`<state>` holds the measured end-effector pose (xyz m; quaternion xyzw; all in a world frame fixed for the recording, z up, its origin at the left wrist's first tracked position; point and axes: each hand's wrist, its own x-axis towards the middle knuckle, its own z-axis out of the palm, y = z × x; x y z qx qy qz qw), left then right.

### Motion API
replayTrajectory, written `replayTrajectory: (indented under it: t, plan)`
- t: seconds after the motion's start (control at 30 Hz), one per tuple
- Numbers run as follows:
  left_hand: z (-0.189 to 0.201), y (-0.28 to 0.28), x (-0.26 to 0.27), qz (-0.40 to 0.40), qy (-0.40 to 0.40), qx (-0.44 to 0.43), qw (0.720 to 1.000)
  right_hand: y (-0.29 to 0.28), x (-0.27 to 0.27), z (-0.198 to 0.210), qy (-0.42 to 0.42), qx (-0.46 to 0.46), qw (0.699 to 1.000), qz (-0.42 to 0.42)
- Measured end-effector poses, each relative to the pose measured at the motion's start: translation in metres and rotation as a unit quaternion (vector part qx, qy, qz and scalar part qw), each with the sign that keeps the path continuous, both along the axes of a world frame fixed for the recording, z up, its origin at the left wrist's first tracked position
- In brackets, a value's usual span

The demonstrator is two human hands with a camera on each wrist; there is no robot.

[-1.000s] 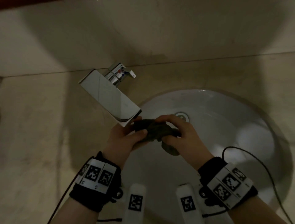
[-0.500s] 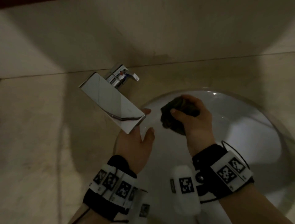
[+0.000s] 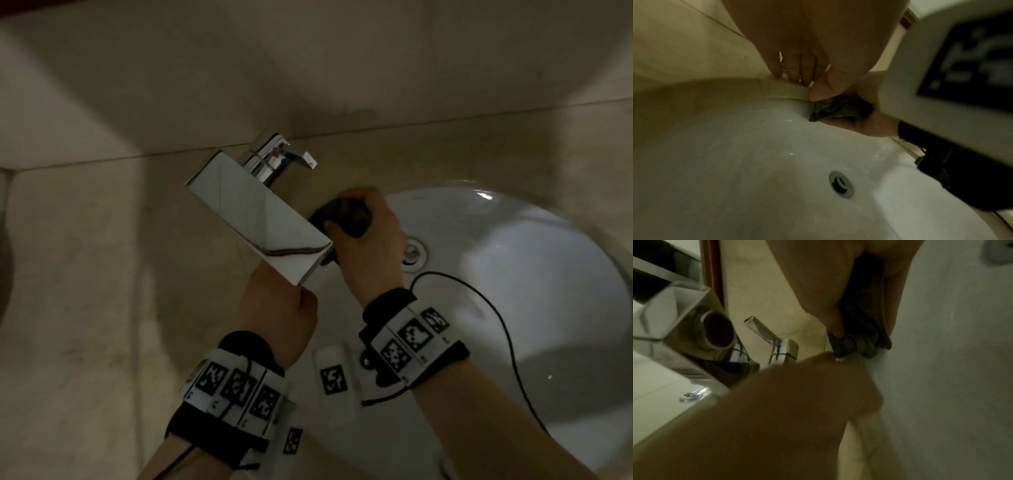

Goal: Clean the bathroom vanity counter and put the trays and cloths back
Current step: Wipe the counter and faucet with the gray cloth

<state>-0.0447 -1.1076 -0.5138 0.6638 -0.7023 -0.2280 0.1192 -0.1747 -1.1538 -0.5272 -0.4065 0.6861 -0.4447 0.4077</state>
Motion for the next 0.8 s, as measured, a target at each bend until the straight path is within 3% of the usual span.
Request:
replayTrajectory:
  t: [0.17,0.23,0.5,0.7,0.8]
  plan:
    - [0.015,-0.007,-0.003,0.016,-0.007,0.095,0.995,-0.018,-0.039,0.006,0.026,0.029,0.995,-0.096]
    - [0.017,-0.006,-0.004,0.006,-0.01,0.087,0.996,-0.022,-0.039,0.008,0.041,0.035,0.992,-0.112]
    - [0.012,-0.004,0.0,0.007,0.009,0.061,0.998,-0.006,0.008,0.003,0.085,0.019,0.996,0.027]
    - [0.02,-0.006,0.0,0.014,0.057,0.049,0.997,-0.029,-0.067,0.024,0.101,0.01,0.992,-0.076]
    - [0.015,-0.003,-0.002,-0.013,0.033,0.03,0.999,-0.04,-0.08,0.036,0.116,-0.025,0.992,-0.05]
